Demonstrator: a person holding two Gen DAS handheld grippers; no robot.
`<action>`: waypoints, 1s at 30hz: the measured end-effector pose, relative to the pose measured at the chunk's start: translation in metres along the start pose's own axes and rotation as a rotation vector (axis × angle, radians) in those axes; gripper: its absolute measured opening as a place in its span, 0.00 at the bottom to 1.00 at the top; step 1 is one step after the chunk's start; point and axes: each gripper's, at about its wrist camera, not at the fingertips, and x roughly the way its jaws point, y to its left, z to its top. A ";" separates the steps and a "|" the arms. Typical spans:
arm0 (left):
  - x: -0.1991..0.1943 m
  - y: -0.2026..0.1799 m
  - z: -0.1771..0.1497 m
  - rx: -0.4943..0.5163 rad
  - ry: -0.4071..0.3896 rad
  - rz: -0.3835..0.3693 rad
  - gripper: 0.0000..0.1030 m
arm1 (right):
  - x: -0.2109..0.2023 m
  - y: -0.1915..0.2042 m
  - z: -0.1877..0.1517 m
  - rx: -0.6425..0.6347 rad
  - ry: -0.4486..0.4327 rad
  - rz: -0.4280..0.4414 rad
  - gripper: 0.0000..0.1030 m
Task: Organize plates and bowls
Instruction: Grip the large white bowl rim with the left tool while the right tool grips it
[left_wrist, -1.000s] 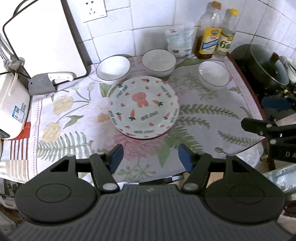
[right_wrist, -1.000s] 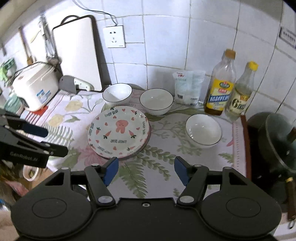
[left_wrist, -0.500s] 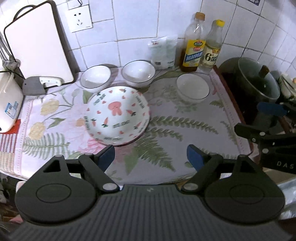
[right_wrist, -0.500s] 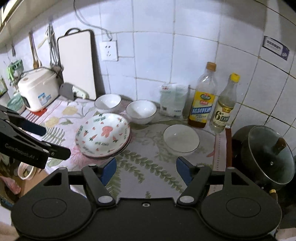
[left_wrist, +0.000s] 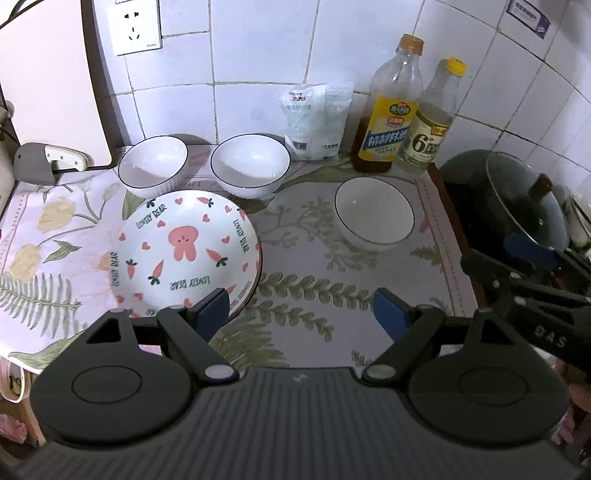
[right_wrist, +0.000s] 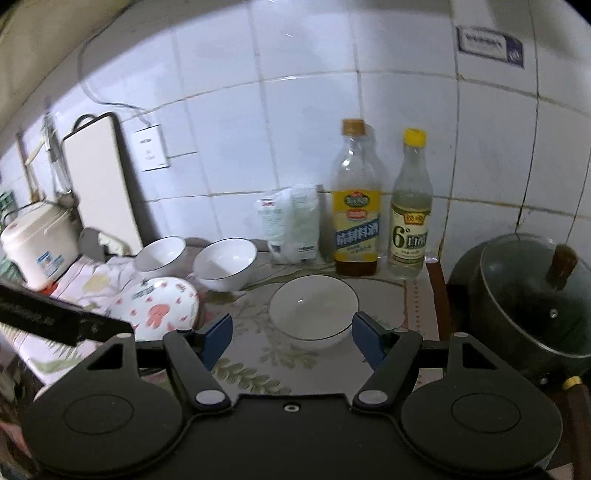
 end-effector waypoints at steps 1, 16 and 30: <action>0.004 0.000 0.001 -0.008 -0.007 -0.002 0.83 | 0.007 -0.003 0.000 0.011 0.006 0.002 0.74; 0.087 0.004 0.018 -0.205 -0.050 -0.066 0.81 | 0.105 -0.047 -0.006 0.140 0.084 0.016 0.73; 0.171 -0.024 0.041 -0.269 -0.034 -0.096 0.64 | 0.169 -0.084 -0.010 0.259 0.206 0.019 0.62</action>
